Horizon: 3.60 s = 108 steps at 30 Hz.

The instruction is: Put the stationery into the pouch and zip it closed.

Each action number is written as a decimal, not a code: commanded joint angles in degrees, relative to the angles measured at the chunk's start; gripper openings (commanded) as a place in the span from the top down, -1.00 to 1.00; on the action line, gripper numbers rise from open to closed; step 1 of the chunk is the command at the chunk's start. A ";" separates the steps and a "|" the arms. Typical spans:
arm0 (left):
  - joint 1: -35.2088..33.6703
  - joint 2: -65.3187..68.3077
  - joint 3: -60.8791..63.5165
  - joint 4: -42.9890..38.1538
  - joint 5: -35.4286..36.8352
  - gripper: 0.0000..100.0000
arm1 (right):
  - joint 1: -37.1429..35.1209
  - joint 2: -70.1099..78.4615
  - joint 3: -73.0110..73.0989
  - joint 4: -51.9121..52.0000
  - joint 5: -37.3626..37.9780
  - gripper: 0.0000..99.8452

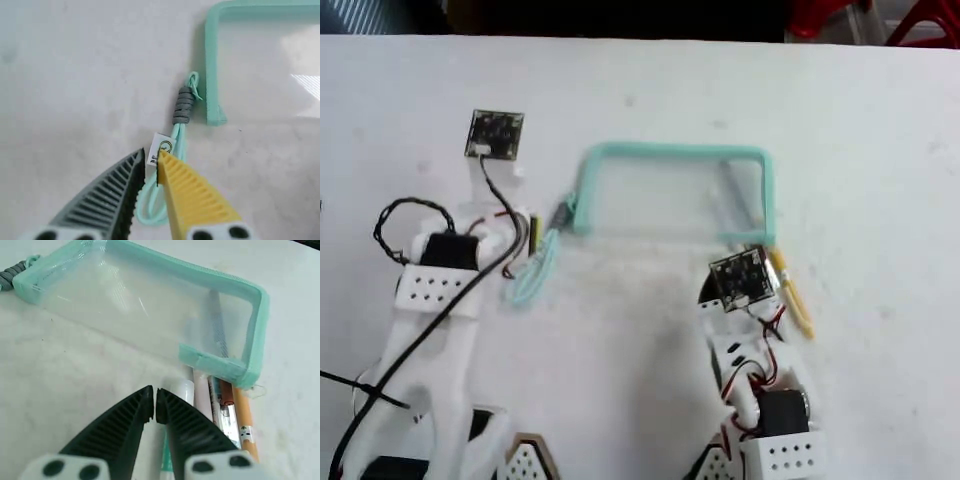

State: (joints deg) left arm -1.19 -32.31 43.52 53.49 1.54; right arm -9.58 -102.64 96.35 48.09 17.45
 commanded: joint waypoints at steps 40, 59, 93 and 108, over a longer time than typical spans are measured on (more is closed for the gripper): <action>0.66 -0.22 0.00 -1.41 0.79 0.84 | 3.65 -0.48 -7.38 -6.55 9.14 0.96; -2.86 -3.56 3.69 -2.99 1.85 0.85 | -6.37 30.73 -43.87 12.26 10.46 0.97; -33.10 -46.02 26.02 -15.82 17.49 0.72 | -32.13 121.89 -108.57 13.23 29.36 0.56; -27.12 -46.02 27.16 -15.30 14.42 0.72 | -31.78 166.46 -167.30 38.73 36.31 0.28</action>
State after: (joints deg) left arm -29.58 -77.41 71.91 39.34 16.75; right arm -43.08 60.09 -60.66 84.75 51.82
